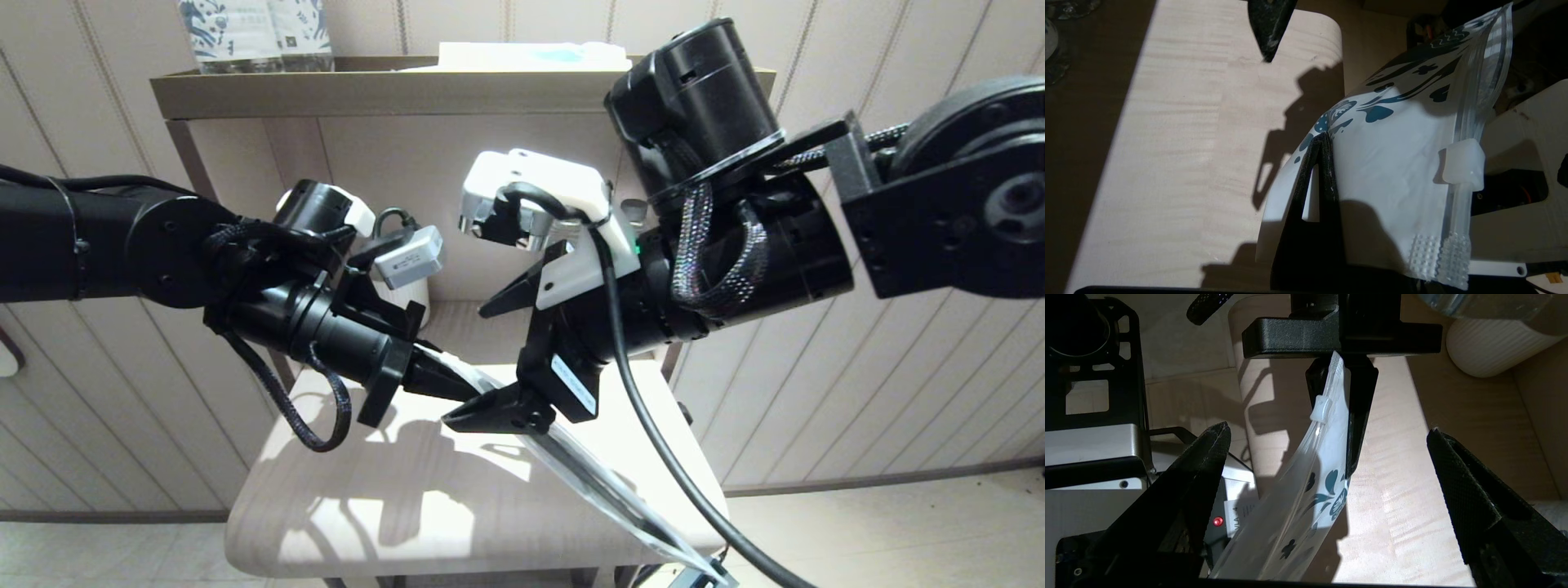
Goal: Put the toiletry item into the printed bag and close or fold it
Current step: Close the strorage bag and place it on the desk
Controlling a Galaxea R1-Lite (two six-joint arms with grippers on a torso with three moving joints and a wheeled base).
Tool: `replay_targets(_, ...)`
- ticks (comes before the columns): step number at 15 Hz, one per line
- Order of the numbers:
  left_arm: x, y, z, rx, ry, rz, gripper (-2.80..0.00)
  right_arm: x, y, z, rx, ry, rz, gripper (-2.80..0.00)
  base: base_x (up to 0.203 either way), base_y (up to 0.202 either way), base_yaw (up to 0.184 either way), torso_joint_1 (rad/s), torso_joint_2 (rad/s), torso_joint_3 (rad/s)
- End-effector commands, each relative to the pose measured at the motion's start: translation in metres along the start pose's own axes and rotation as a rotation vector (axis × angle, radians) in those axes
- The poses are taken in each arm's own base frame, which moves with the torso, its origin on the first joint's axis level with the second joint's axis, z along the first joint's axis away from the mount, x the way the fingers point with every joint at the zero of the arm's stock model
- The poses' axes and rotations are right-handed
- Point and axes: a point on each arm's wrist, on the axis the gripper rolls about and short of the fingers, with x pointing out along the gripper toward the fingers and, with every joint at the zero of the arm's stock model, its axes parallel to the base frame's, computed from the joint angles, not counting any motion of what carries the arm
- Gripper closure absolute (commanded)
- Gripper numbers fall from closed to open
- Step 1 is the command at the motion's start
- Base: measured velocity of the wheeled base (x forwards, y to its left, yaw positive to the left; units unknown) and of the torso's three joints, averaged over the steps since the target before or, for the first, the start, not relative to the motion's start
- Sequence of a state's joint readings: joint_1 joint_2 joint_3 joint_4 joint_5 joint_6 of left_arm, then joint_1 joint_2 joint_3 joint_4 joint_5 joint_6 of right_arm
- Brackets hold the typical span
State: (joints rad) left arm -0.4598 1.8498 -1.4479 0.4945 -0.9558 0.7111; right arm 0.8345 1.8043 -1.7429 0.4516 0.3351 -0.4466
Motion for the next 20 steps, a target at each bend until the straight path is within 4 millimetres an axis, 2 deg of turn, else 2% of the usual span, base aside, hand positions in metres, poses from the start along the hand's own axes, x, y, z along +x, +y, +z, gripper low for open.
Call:
replay_targets(1, 0.0023, 0.0023, -0.0018, -0.006, 0.001, -0.007, 0.0, 0.0098, -0.0015, -0.004, -0.001, -0.018, -0.005, -2.8, 0.0, 0.0, 0.0, 0.0, 0.0, 0.0)
replay_targets(10, 0.0028, 0.0026, -0.0025, -0.012, 0.001, -0.009, 0.0, 0.0168, -0.0036, -0.0045, 0.005, -0.024, -0.007, -2.8, 0.0, 0.0, 0.0, 0.0, 0.0, 0.0)
replay_targets(11, 0.0028, 0.0026, -0.0026, -0.012, 0.001, -0.009, 0.0, 0.0179, -0.0039, -0.0049, 0.005, -0.023, -0.007, 0.0, 0.0, 0.0, 0.0, 0.0, 0.0, 0.0)
replay_targets(20, 0.0042, 0.0039, -0.004, -0.018, 0.004, -0.012, 0.0, 0.0191, -0.0013, -0.0044, 0.022, -0.022, 0.002, 0.0, 0.0, 0.0, 0.0, 0.0, 0.0, 0.0)
